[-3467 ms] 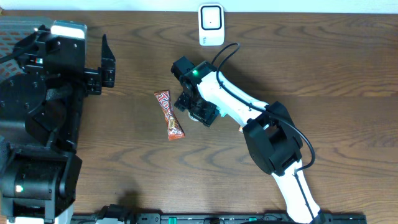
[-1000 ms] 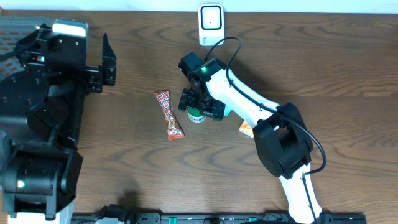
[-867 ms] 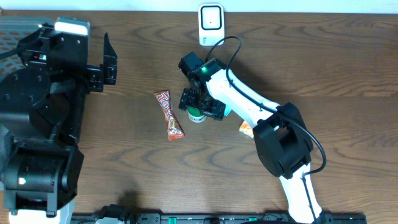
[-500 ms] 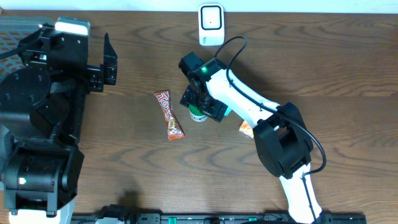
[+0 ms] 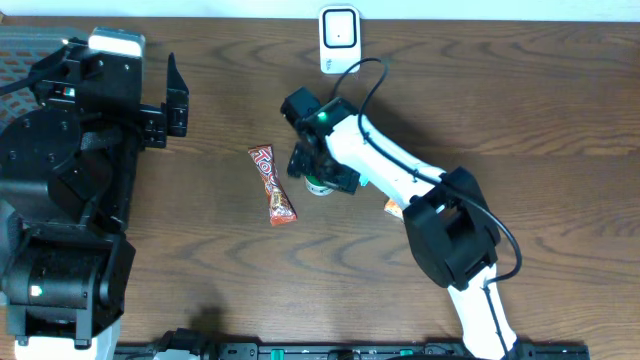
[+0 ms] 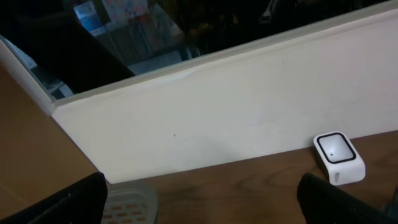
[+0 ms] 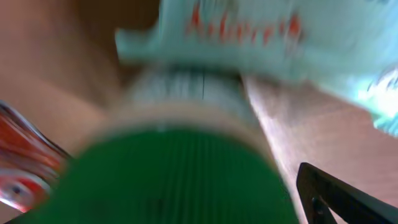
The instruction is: Scan the item barcode
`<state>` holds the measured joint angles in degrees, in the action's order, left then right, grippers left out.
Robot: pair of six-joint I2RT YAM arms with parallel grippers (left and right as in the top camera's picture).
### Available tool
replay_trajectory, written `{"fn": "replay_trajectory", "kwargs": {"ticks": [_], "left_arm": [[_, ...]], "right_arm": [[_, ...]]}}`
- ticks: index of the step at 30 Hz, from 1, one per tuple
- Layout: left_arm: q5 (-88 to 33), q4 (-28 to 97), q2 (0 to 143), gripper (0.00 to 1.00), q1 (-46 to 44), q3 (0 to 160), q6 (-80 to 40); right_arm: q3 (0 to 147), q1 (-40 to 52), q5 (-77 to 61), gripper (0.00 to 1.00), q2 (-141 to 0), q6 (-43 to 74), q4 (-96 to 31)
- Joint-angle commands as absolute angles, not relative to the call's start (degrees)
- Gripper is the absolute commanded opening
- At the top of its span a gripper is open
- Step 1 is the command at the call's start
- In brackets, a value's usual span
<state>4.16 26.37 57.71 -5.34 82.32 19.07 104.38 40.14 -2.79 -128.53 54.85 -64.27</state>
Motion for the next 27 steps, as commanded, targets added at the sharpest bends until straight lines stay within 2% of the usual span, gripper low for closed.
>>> {"fn": "replay_trajectory", "kwargs": {"ticks": [1,9,14,16,20,27], "left_arm": [[3.4,25.9,57.6,0.98,-5.0,81.8,18.1],[3.4,25.9,57.6,0.98,-5.0,81.8,18.1],[3.4,25.9,57.6,0.98,-5.0,81.8,18.2],[3.4,25.9,57.6,0.98,-5.0,81.8,18.1],[3.4,25.9,57.6,0.98,-5.0,81.8,18.1],[3.4,25.9,57.6,0.98,-5.0,81.8,18.1]], "right_arm": [[104.1,41.4,-2.0,0.9,-126.8,47.0,-65.6],[104.1,42.1,-2.0,0.87,-126.8,36.7,-68.3],[104.3,42.1,-2.0,0.86,-126.7,35.9,-71.2],[104.4,42.1,-2.0,0.88,-126.7,35.8,-72.1],[106.2,42.1,-2.8,0.98,-126.7,35.7,-73.3],[111.8,41.4,-6.4,0.99,-126.7,45.3,-73.0]]}}
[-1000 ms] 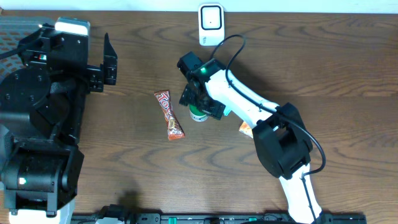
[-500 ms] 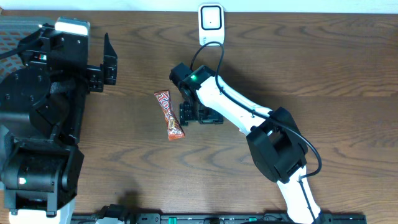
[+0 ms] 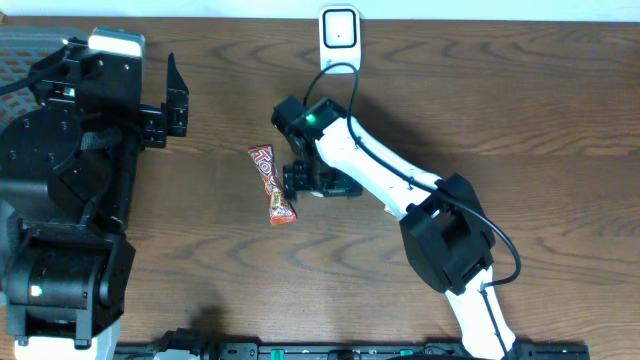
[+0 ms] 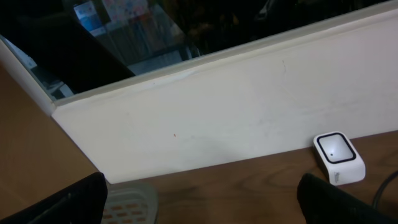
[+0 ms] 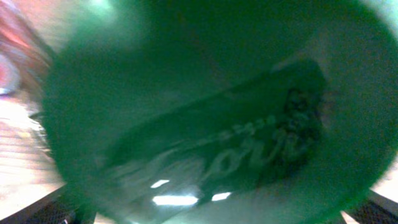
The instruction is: Scan the item barcode
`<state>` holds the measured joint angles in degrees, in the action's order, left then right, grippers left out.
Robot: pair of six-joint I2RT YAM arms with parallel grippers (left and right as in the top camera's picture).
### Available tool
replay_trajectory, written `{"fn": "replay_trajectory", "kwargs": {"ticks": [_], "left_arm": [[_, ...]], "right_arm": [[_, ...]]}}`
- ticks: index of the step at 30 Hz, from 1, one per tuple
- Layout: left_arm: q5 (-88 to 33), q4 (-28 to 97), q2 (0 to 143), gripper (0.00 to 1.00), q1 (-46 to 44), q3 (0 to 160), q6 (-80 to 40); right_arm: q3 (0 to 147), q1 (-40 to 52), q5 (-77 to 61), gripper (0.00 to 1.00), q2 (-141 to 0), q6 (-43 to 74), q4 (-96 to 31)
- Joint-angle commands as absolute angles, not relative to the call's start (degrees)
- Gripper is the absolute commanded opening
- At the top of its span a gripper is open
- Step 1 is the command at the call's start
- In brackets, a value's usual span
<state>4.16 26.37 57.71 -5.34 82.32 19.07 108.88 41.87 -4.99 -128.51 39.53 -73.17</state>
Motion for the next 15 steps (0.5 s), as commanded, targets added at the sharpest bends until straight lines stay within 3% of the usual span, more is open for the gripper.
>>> {"fn": "replay_trajectory", "kwargs": {"ticks": [1,9,15], "left_arm": [[3.4,25.9,57.6,0.98,-5.0,81.8,18.2],[3.4,25.9,57.6,0.98,-5.0,81.8,18.2],[3.4,25.8,57.6,0.98,-5.0,81.8,18.2]], "right_arm": [[112.5,41.3,-6.4,0.99,-126.7,46.9,-73.0],[113.2,39.4,1.3,0.99,-126.8,70.2,-74.4],[112.5,38.5,3.1,0.99,-126.8,77.8,-72.6]]}}
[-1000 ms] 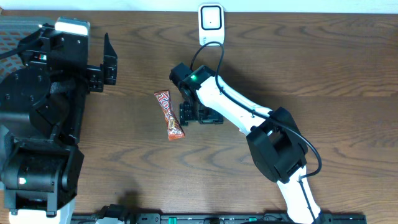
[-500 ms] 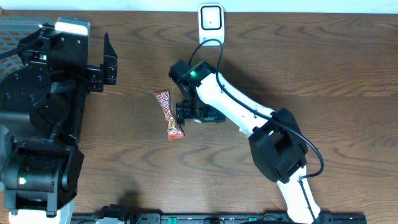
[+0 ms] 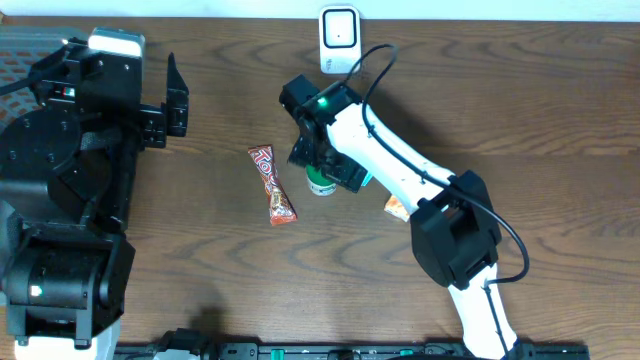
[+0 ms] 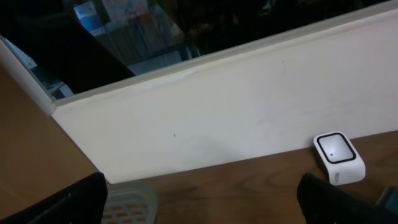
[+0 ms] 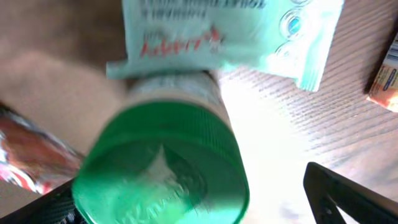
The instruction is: Scan the item barcode
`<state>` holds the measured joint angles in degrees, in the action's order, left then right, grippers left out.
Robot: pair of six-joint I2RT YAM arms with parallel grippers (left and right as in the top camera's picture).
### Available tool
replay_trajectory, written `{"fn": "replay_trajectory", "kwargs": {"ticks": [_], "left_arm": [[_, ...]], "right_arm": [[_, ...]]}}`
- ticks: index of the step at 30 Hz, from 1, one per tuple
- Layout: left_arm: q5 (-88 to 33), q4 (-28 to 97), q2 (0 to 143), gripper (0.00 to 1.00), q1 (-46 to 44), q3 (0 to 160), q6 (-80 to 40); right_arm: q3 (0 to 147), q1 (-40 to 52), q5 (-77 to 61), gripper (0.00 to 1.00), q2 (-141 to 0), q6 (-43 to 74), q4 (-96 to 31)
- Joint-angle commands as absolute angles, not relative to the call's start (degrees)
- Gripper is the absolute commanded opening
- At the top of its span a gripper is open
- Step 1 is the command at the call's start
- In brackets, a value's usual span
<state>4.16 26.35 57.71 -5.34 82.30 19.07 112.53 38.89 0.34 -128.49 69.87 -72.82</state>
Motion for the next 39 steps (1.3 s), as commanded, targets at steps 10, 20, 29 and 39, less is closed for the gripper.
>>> {"fn": "replay_trajectory", "kwargs": {"ticks": [10,20,29,39], "left_arm": [[3.4,25.8,57.6,0.98,-5.0,81.8,18.2],[3.4,25.8,57.6,0.98,-5.0,81.8,18.2],[3.4,25.9,57.6,0.98,-5.0,81.8,18.2],[3.4,25.9,57.6,0.98,-5.0,81.8,18.2]], "right_arm": [[110.1,38.5,2.7,0.99,-126.8,83.8,-69.3],[101.8,38.6,-3.3,0.93,-126.8,90.0,-61.7],[101.1,38.6,-2.9,0.48,-126.8,85.9,-60.4],[101.1,38.8,-6.3,0.44,-126.8,57.7,-60.4]]}}
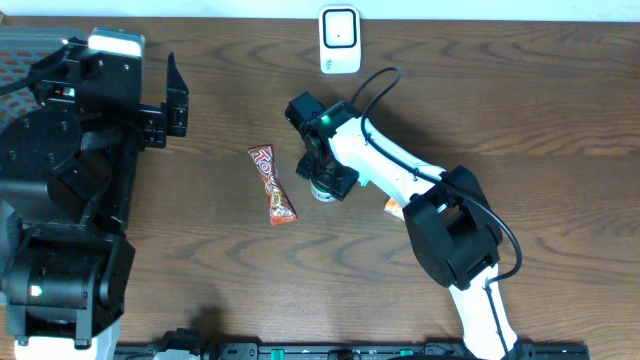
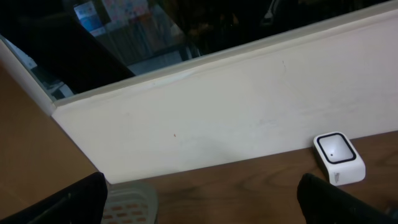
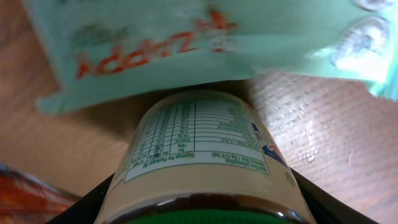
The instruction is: Scan the item barcode
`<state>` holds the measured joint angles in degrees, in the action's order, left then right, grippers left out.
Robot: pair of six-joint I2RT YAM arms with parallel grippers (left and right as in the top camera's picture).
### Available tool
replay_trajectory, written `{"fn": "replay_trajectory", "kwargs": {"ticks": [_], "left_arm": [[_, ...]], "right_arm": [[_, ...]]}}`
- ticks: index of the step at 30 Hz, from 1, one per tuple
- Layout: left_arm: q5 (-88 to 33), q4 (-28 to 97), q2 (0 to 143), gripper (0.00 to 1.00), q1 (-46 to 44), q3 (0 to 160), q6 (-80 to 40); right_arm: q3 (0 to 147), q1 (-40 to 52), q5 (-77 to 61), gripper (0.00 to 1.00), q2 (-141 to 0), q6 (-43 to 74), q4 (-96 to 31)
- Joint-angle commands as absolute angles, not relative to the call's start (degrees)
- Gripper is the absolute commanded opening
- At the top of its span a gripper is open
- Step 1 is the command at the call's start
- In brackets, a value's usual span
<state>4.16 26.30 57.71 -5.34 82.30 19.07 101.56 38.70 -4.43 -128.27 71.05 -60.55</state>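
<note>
A jar (image 3: 199, 143) with a tan label and a green lid stands on the table, its lid (image 1: 322, 191) showing in the overhead view just below the right wrist. My right gripper (image 3: 202, 180) is down around it, one black finger tight against each side near the lid. Behind the jar lies a mint-green packet (image 3: 186, 37). The white barcode scanner (image 1: 339, 38) stands at the far edge. At the left, my left gripper (image 1: 175, 105) hangs open and holds nothing.
A red candy bar (image 1: 272, 185) lies left of the jar. A small orange packet (image 1: 393, 208) lies to its right, beside the right arm. A grey basket (image 2: 127, 202) shows below the left gripper. A white wall (image 2: 249, 112) runs behind the table.
My right gripper was above the jar, looking down on its green lid with fingers wide. It is now lower, with the jar between its fingers. The left arm has not moved.
My right gripper hovered low over the jar and mint packet. It then sat further left, towards the candy bar, with the green lid filling its view. After that it was back above the jar, and now it is closed around the jar.
</note>
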Motion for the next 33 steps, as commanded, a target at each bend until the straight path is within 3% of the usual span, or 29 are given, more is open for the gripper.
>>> {"fn": "replay_trajectory", "kwargs": {"ticks": [1,7,15,20,33], "left_arm": [[3.4,25.9,57.6,0.98,-5.0,81.8,18.2],[3.4,25.9,57.6,0.98,-5.0,81.8,18.2],[3.4,25.8,57.5,0.98,-5.0,81.8,18.2],[3.4,25.8,57.5,0.98,-5.0,81.8,18.2],[3.4,25.8,57.5,0.98,-5.0,81.8,18.2]], "right_arm": [[101.1,38.7,-6.9,0.44,-126.8,54.2,-60.4],[101.1,38.3,-10.7,0.49,-126.8,39.5,-60.8],[101.1,39.3,-7.6,0.84,-126.8,36.4,-60.9],[101.1,40.1,-5.3,0.9,-126.8,37.9,-60.4],[100.2,40.4,-1.6,0.94,-126.8,47.4,-59.9]]}}
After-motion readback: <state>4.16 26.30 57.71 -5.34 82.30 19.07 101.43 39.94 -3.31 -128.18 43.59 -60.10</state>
